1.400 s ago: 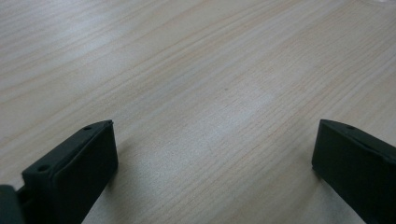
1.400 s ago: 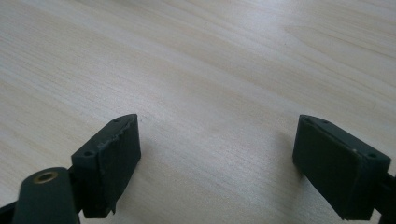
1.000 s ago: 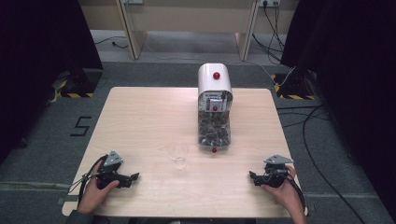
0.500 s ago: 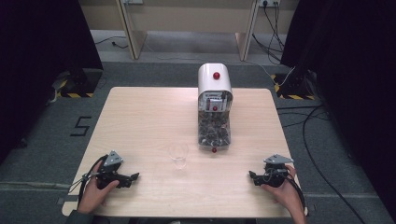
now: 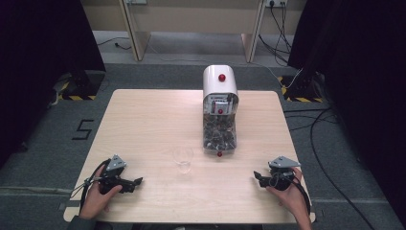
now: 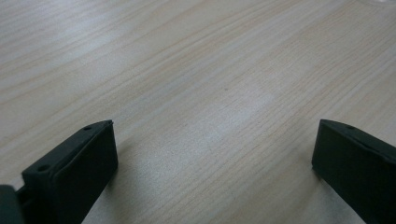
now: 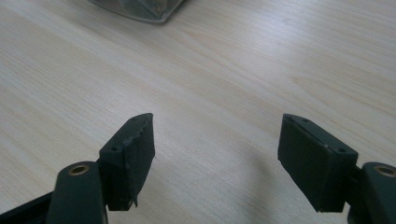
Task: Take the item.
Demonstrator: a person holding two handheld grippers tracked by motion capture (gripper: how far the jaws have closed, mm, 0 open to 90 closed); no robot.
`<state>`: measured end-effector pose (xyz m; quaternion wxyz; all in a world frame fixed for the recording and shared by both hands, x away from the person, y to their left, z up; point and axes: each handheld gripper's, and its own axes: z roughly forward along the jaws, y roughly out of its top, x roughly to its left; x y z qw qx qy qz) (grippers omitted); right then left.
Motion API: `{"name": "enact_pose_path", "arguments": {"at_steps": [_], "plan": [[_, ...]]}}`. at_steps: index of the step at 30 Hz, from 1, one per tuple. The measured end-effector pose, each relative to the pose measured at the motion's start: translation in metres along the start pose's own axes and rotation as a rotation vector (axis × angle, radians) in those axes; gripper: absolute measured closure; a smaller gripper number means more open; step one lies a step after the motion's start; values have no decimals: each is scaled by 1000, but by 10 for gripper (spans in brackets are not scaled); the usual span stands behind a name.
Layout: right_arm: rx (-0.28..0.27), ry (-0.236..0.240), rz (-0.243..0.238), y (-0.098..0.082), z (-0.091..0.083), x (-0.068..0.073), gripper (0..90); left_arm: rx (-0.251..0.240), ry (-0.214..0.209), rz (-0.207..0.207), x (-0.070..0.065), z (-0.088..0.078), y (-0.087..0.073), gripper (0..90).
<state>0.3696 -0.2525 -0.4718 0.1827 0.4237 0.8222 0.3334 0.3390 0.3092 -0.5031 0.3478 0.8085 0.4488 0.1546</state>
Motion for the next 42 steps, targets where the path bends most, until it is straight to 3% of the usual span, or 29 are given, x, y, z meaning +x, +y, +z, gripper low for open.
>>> {"name": "enact_pose_path", "arguments": {"at_steps": [15, 21, 31, 42], "plan": [[-75, 13, -80, 30, 3, 16, 321, 0, 0, 0, 0, 0, 0, 0], [-114, 43, -88, 44, 6, 22, 335, 0, 0, 0, 0, 0, 0, 0], [-117, 57, -139, 66, 16, 32, 346, 0, 0, 0, 0, 0, 0, 0], [-168, 80, -176, 99, 24, 47, 368, 0, 0, 0, 0, 0, 0, 0]]}}
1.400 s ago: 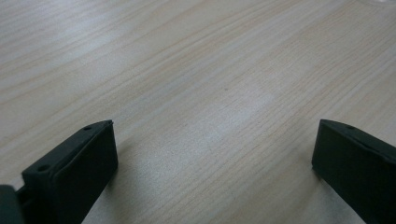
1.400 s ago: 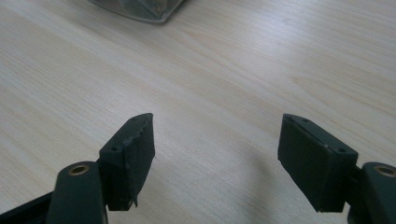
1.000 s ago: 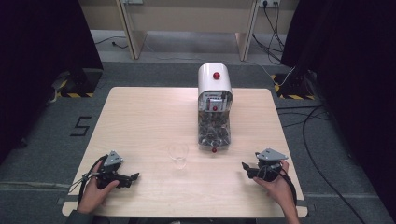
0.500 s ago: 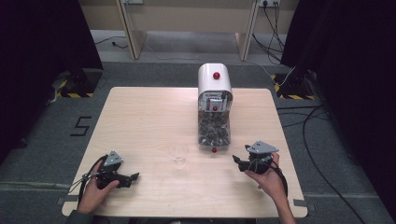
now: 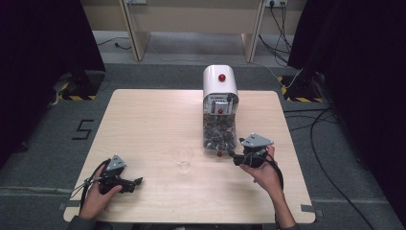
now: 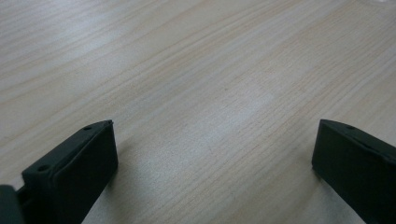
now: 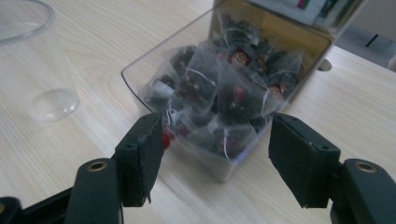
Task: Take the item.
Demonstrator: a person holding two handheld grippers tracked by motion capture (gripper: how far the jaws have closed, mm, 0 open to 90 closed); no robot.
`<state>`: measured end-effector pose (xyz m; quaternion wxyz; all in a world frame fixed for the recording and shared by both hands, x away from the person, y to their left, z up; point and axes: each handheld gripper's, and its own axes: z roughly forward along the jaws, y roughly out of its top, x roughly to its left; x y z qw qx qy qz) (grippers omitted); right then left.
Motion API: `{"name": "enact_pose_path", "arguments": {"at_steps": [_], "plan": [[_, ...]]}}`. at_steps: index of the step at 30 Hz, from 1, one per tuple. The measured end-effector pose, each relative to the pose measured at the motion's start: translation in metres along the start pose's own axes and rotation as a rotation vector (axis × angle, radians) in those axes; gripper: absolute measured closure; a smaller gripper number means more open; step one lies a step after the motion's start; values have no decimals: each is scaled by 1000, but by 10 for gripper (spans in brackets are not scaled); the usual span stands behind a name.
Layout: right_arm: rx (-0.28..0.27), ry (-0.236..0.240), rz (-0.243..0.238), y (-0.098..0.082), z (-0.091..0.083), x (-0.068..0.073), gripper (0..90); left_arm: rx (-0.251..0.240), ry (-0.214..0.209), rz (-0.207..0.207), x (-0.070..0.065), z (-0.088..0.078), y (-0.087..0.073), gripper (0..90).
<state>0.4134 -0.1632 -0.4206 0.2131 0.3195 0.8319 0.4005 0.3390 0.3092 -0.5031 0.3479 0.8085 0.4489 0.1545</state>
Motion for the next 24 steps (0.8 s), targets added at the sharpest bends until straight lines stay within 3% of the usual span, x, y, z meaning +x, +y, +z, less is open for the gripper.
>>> {"name": "enact_pose_path", "arguments": {"at_steps": [11, 24], "plan": [[3, 29, -30, 13, 18, 9, 393, 0, 0, 0, 0, 0, 0, 0], [-20, 16, -27, 25, 32, -1, 420, 0, 0, 0, 0, 0, 0, 0]]}}
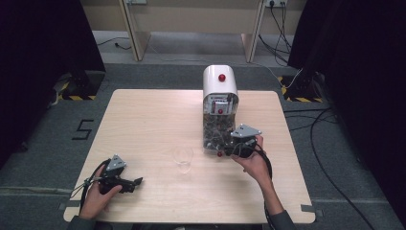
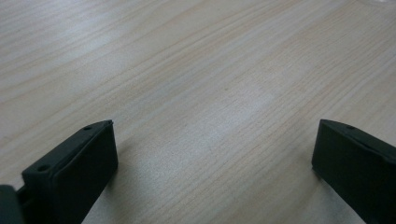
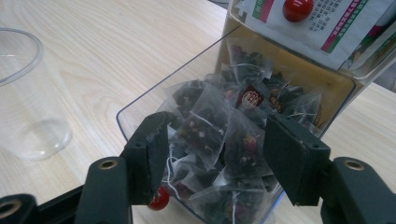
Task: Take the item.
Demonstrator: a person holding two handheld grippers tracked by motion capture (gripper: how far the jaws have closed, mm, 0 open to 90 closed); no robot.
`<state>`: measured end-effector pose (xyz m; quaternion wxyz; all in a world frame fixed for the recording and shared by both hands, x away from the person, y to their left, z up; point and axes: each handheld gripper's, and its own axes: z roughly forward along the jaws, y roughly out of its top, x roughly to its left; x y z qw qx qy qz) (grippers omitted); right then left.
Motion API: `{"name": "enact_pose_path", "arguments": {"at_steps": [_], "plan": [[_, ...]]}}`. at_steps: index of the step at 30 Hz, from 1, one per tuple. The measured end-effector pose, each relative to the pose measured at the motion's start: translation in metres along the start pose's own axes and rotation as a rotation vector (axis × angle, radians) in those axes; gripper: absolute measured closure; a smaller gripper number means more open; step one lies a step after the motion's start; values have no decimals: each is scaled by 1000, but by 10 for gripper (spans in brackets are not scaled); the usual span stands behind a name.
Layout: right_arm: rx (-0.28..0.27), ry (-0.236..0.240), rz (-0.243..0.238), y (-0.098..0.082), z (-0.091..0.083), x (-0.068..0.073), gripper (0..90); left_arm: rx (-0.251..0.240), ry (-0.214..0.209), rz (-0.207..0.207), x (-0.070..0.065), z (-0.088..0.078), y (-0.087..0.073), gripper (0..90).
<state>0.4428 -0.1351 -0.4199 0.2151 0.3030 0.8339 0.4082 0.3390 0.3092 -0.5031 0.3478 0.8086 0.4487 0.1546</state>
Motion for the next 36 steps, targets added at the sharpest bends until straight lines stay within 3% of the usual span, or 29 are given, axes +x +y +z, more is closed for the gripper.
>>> {"name": "enact_pose_path", "arguments": {"at_steps": [28, 36], "plan": [[13, -30, 9, 0, 28, -23, 449, 0, 0, 0, 0, 0, 0, 0], [35, -45, -11, -4, 37, -24, 460, 0, 0, 0, 0, 0, 0, 0]]}}
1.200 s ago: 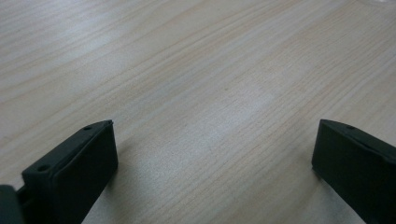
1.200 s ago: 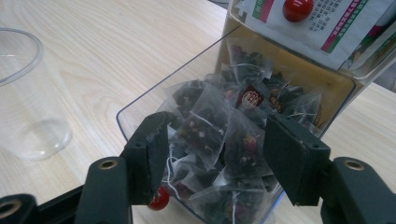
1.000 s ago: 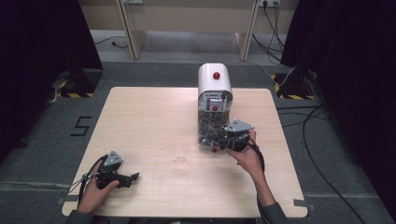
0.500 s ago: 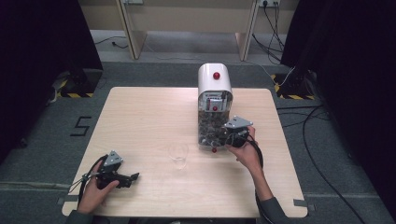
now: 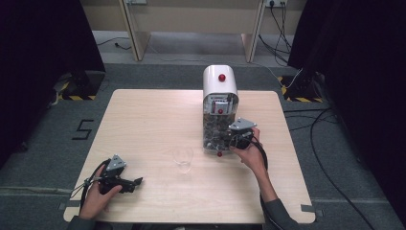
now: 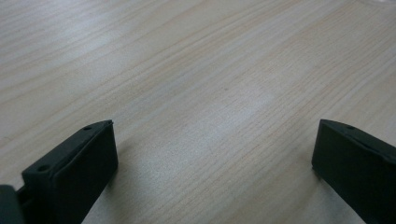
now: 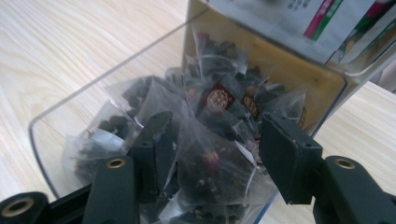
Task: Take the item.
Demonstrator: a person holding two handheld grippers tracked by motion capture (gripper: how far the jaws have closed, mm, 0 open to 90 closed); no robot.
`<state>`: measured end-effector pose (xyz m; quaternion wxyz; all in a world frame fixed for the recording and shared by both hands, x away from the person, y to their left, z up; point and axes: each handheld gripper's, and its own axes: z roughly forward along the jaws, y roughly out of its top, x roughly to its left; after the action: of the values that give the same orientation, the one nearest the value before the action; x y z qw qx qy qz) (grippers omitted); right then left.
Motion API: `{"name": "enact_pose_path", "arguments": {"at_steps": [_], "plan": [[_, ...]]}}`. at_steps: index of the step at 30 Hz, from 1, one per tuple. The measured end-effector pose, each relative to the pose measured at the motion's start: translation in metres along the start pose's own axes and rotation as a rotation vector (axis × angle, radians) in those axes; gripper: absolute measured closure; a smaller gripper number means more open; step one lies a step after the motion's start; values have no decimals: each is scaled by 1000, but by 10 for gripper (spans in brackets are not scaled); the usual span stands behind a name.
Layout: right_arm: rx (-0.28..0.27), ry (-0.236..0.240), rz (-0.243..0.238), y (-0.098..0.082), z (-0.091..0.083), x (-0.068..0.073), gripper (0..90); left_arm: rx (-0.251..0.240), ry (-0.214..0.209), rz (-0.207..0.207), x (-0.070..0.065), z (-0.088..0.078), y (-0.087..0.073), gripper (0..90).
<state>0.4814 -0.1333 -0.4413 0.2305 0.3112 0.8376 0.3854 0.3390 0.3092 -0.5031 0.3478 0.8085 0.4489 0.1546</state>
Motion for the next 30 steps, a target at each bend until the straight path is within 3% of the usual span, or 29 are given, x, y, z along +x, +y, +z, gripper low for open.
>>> {"name": "enact_pose_path", "arguments": {"at_steps": [8, 18, 24, 27, 30], "plan": [[31, -9, -18, -5, 5, 0, 494, 0, 0, 0, 0, 0, 0, 0], [68, -43, -80, -7, 11, 4, 526, 0, 0, 0, 0, 0, 0, 0], [99, -41, -74, -8, 10, 5, 660, 0, 0, 0, 0, 0, 0, 0], [67, -11, -53, -5, 4, 4, 782, 0, 0, 0, 0, 0, 0, 0], [42, -1, -55, 1, -4, 5, 814, 0, 0, 0, 0, 0, 0, 0]]}}
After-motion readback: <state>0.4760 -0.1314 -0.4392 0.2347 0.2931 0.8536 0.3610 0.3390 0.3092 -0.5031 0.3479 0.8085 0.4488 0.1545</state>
